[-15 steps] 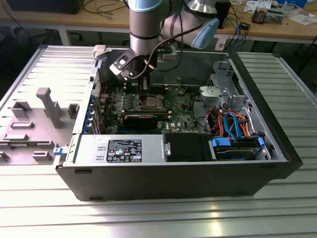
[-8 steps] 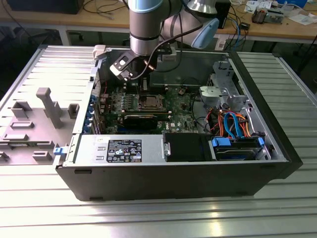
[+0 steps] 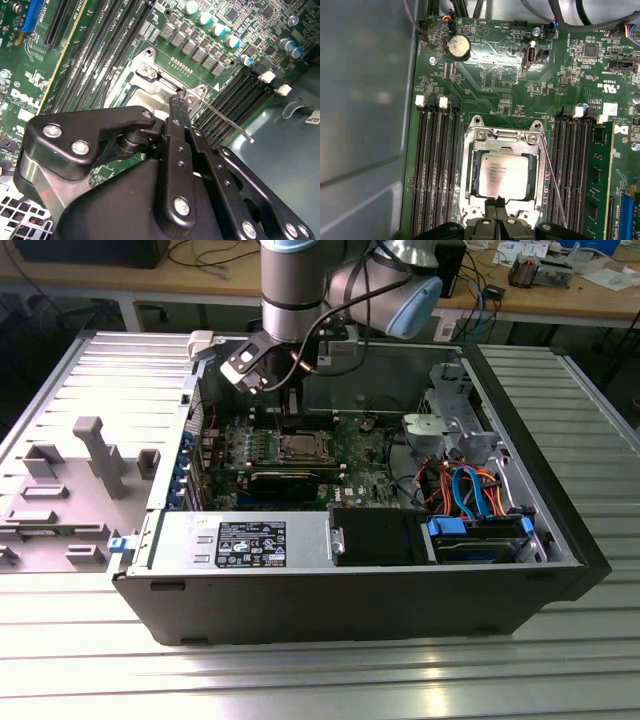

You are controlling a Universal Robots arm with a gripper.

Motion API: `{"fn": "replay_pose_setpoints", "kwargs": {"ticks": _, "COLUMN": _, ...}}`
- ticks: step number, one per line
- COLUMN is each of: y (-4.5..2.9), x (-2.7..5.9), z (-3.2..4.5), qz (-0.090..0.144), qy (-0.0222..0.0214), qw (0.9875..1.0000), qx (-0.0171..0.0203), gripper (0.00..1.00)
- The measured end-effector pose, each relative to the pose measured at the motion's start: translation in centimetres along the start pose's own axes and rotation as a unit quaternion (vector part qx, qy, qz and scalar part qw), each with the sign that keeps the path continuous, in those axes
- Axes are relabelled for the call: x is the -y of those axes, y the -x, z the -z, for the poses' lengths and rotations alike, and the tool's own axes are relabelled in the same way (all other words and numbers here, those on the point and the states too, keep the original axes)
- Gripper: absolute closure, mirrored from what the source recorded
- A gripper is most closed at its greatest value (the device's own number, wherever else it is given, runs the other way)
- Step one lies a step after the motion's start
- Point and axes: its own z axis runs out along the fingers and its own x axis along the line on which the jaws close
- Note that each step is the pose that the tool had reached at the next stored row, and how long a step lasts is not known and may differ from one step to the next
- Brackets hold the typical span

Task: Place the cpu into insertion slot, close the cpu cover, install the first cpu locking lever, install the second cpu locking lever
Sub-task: 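Close the cpu cover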

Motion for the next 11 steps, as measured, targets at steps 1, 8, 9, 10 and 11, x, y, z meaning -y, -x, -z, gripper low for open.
{"fn": "replay_pose_setpoints", "kwargs": {"ticks": 1, "y": 0.00, "x": 0.00, "z": 0.24, "qz": 0.000, "qy": 0.0000, "qw": 1.0000, "qx": 0.0000, "gripper": 0.89}}
{"fn": "replay_pose_setpoints", "kwargs": {"ticks": 8, "y": 0.00, "x": 0.02, "z": 1.24, "qz": 0.000, "qy": 0.0000, "qw": 1.0000, "qx": 0.0000, "gripper": 0.89}}
{"fn": "replay_pose_setpoints", "kwargs": {"ticks": 9, "y": 0.00, "x": 0.02, "z": 1.25, "qz": 0.000, "qy": 0.0001, "qw": 1.0000, "qx": 0.0000, "gripper": 0.89}}
{"fn": "replay_pose_setpoints", "kwargs": {"ticks": 10, "y": 0.00, "x": 0.02, "z": 1.26, "qz": 0.000, "qy": 0.0001, "qw": 1.0000, "qx": 0.0001, "gripper": 0.89}}
{"fn": "replay_pose_setpoints", "kwargs": {"ticks": 11, "y": 0.02, "x": -0.17, "z": 1.27, "qz": 0.000, "qy": 0.0000, "qw": 1.0000, "qx": 0.0003, "gripper": 0.89}}
